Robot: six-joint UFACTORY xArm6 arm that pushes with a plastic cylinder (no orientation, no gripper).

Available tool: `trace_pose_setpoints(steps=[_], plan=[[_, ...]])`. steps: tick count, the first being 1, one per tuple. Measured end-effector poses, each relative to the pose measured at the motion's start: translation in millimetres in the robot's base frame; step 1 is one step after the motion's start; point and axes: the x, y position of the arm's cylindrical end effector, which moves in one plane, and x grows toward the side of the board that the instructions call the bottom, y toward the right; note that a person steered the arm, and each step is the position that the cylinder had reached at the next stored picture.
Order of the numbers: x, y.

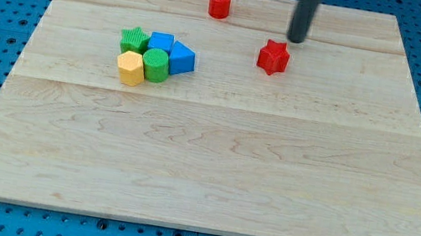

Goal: Move the red star closer to the group of blocks

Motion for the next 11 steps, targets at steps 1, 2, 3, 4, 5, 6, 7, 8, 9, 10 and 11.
trace_pose_setpoints(steps=[1,2,3,4,5,6,7,8,9,10,11], plan=[[51,-34],[79,-25],[87,11],[102,44],[111,35],[115,2],[134,-13],[154,-28],[143,-77],[138,-97],[141,-81]])
